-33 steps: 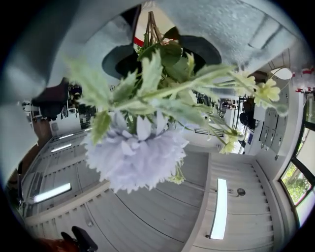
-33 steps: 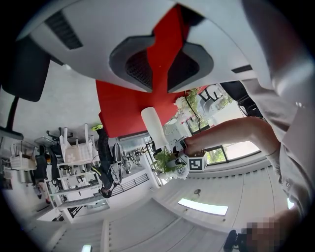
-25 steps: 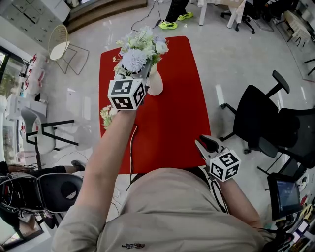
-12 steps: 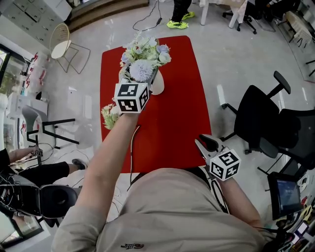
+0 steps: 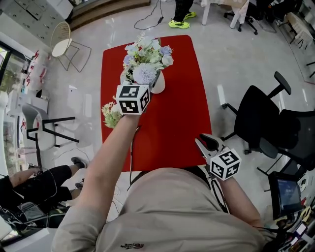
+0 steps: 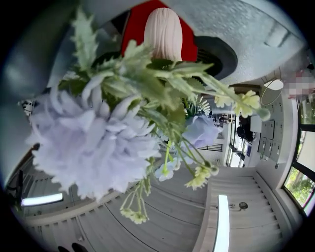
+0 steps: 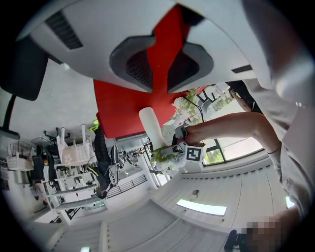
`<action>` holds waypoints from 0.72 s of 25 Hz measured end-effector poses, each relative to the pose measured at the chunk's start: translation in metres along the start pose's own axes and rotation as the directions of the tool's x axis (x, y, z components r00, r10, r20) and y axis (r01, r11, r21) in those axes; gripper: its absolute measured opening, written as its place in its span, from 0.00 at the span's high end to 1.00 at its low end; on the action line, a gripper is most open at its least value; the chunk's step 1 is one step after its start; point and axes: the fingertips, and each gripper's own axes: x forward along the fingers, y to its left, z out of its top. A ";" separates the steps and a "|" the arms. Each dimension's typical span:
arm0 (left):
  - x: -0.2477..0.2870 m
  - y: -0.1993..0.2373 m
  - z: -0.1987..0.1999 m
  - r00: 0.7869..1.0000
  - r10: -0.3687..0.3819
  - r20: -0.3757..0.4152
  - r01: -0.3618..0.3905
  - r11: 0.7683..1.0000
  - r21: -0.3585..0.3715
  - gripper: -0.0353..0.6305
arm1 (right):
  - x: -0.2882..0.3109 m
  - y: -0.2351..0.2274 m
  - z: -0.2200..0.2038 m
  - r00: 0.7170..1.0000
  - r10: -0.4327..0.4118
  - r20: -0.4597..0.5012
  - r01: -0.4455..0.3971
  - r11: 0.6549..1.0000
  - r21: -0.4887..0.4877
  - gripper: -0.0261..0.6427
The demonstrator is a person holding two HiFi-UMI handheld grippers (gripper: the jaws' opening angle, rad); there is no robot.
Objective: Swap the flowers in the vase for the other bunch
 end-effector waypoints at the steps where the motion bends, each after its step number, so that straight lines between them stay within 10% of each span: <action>1: 0.000 0.000 -0.002 1.000 0.001 -0.005 -0.001 1.000 -0.002 0.39 | 0.000 0.001 0.000 1.000 0.001 0.000 -0.001 1.000 0.000 0.81; 18: -0.009 0.000 -0.024 0.999 0.001 -0.052 -0.003 1.000 -0.024 0.37 | -0.003 0.006 -0.003 1.000 0.002 0.001 -0.002 1.000 0.002 0.81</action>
